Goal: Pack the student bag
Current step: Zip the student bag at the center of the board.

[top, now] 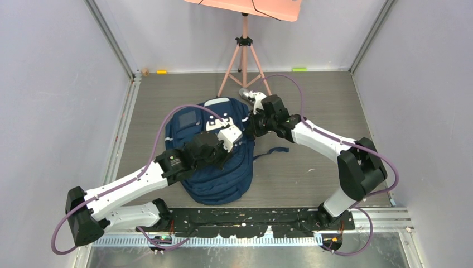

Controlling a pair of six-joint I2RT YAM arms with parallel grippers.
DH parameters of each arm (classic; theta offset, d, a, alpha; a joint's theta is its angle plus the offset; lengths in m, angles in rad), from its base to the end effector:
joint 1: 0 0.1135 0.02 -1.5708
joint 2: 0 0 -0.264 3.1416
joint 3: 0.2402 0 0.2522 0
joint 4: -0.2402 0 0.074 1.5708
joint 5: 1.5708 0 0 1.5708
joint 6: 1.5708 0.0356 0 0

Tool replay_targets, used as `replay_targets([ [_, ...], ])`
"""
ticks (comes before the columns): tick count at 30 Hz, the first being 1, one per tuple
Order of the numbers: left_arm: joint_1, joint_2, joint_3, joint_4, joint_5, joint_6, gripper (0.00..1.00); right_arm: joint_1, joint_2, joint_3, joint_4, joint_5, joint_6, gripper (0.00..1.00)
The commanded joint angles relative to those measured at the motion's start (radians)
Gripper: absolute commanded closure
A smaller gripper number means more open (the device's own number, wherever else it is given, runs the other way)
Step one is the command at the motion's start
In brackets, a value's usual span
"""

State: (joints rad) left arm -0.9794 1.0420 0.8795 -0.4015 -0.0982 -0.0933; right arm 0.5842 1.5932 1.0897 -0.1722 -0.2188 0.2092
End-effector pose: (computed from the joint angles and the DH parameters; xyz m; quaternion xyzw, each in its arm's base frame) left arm 0.1315 -0.1896 0.3025 0.3537 0.8006 -0.2093 0.4361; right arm 0.2913 0.2018 0.2438 -0.2135 0.8716 0.2570 0.3587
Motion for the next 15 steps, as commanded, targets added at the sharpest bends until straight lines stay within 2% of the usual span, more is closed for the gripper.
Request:
replay_targets([
  [1,-0.001,-0.039,-0.023,-0.247,-0.017,-0.046,1.0,-0.076,0.034,0.058,0.075,0.174,-0.064,1.0],
  [4,-0.001,-0.025,-0.007,-0.247,-0.046,-0.071,0.99,-0.076,0.014,0.07,0.027,0.172,-0.065,0.98],
  [6,-0.001,-0.007,0.007,-0.247,-0.076,-0.101,0.85,-0.076,-0.015,0.07,-0.014,0.171,-0.068,0.81],
  [7,-0.001,0.003,0.019,-0.248,-0.082,-0.113,0.77,-0.076,-0.041,0.064,-0.038,0.172,-0.069,0.63],
  [8,-0.001,0.012,0.029,-0.246,-0.085,-0.125,0.67,-0.076,-0.054,0.059,-0.049,0.173,-0.069,0.57],
  [9,-0.001,0.019,0.039,-0.239,-0.084,-0.136,0.6,-0.076,-0.085,0.045,-0.066,0.177,-0.069,0.45],
  [11,-0.001,0.026,0.051,-0.206,-0.06,-0.155,0.43,-0.076,-0.133,0.024,-0.088,0.178,-0.066,0.33],
  [12,-0.001,0.028,0.056,-0.185,-0.042,-0.162,0.37,-0.077,-0.161,0.018,-0.095,0.167,-0.062,0.31],
  [15,0.004,0.037,0.079,-0.134,0.002,-0.191,0.26,-0.077,-0.211,-0.01,-0.118,0.126,-0.056,0.25],
])
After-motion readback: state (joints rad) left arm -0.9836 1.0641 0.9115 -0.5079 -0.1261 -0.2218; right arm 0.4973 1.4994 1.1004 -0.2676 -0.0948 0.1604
